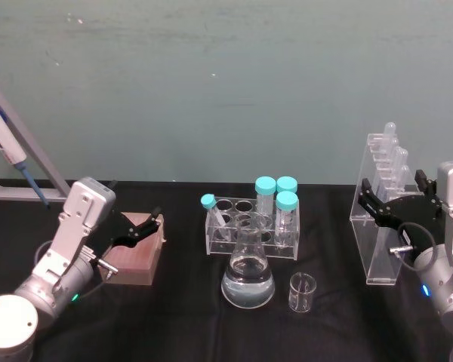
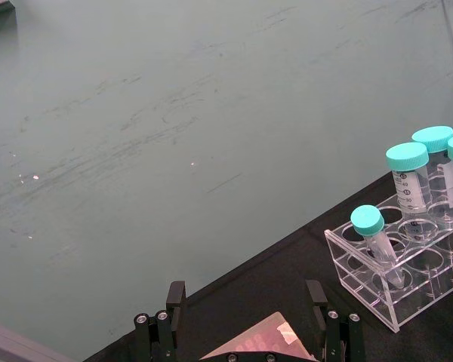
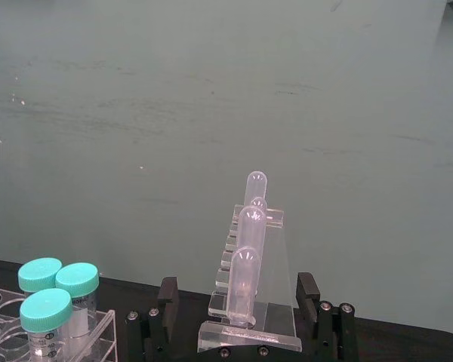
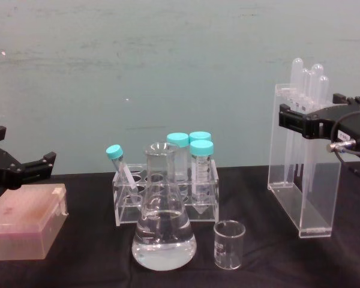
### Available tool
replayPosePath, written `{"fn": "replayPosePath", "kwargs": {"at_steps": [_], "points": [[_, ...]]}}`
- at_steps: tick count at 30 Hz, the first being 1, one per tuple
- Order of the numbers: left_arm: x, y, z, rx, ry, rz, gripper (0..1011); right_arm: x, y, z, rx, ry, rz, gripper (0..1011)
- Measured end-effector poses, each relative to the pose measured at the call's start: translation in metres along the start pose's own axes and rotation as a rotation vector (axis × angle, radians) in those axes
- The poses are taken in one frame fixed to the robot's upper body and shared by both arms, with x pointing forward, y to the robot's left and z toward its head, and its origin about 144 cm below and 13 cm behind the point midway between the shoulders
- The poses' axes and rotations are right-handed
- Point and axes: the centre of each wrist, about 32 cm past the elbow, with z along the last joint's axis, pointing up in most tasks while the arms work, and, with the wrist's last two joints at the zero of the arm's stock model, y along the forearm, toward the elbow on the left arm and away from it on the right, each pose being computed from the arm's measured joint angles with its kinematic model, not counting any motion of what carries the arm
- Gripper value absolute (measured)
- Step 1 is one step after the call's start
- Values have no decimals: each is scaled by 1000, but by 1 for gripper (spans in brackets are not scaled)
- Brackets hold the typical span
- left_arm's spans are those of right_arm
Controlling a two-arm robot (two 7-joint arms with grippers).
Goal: Place the experimental apparatus aside using one hand.
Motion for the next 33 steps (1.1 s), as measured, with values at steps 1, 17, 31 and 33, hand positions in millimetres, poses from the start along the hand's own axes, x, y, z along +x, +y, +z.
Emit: {"fn": "replayPosePath", "kwargs": {"at_steps": [1, 17, 31, 33], "points": [[0, 0, 0, 0, 0, 0, 1000, 0, 0, 0, 0, 0, 0, 1000], [0, 0, 0, 0, 0, 0, 1000, 0, 0, 0, -1, 1, -1, 1000], [0, 0, 0, 0, 0, 0, 1000, 0, 0, 0, -1, 2, -2, 985], [0, 0, 0, 0, 0, 0, 1000, 0, 0, 0, -1, 2, -2, 950]]}}
